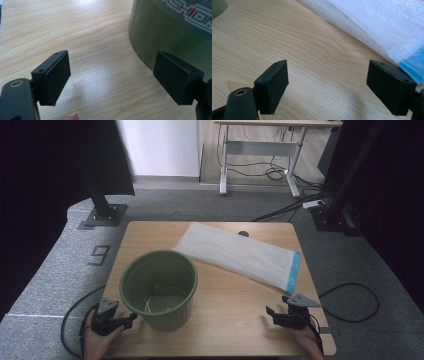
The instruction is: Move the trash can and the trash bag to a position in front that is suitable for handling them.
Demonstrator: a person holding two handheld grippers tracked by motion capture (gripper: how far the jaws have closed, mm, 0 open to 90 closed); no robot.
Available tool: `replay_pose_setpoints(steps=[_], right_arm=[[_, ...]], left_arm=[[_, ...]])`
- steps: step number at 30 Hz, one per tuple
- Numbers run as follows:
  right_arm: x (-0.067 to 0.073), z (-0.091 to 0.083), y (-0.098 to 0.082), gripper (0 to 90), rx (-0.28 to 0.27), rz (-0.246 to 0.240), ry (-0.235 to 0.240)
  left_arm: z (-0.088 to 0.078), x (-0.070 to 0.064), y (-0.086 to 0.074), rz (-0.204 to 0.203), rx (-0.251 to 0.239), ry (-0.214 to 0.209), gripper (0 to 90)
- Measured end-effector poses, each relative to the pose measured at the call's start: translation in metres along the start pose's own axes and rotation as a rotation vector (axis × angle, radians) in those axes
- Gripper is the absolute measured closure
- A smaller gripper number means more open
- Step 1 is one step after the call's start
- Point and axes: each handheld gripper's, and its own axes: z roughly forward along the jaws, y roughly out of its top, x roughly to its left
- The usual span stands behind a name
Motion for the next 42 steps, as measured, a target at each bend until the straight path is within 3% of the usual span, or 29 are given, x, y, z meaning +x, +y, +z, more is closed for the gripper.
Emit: replay_pose_setpoints(steps=[7, 13, 14, 15, 16, 17, 20, 21, 24, 35, 42], right_arm=[[-0.002, -0.002, -0.001, 17.2, 0.005, -0.006, 0.0], [-0.003, 0.0, 0.001, 18.0, 0.005, -0.007, 0.002], [-0.003, 0.0, 0.002, 18.0, 0.002, -0.008, 0.003], [-0.003, 0.0, 0.002, 18.0, 0.002, -0.008, 0.003], [-0.003, 0.002, 0.003, 18.0, 0.001, -0.01, 0.006], [-0.003, 0.002, 0.003, 18.0, 0.001, -0.01, 0.006], [-0.002, 0.005, 0.005, 18.0, 0.006, -0.019, 0.018], [-0.001, 0.005, 0.006, 18.0, 0.005, -0.021, 0.019], [0.0, 0.007, 0.008, 18.3, -0.003, -0.018, 0.032], [0.01, 0.014, 0.01, 18.4, 0.021, -0.04, 0.042], [0.012, 0.009, 0.006, 18.4, 0.022, -0.065, 0.056]], left_arm=[[-0.006, -0.001, 0.0, 0.011, -0.022, -0.009, 14.5], [-0.018, -0.007, -0.001, 0.081, -0.041, -0.075, 14.6], [-0.023, -0.011, -0.001, 0.106, -0.05, -0.106, 14.6], [-0.023, -0.011, -0.001, 0.106, -0.05, -0.106, 14.6], [-0.028, -0.015, 0.0, 0.122, -0.067, -0.149, 14.5], [-0.028, -0.015, 0.0, 0.122, -0.067, -0.149, 14.4], [-0.034, -0.028, 0.008, 0.173, -0.105, -0.247, 14.1], [-0.034, -0.028, 0.008, 0.173, -0.105, -0.247, 14.1], [-0.03, -0.041, 0.016, 0.214, -0.108, -0.318, 12.4], [-0.014, -0.048, 0.029, 0.226, -0.11, -0.343, 12.4], [0.008, -0.062, 0.05, 0.242, -0.107, -0.381, 13.4]])
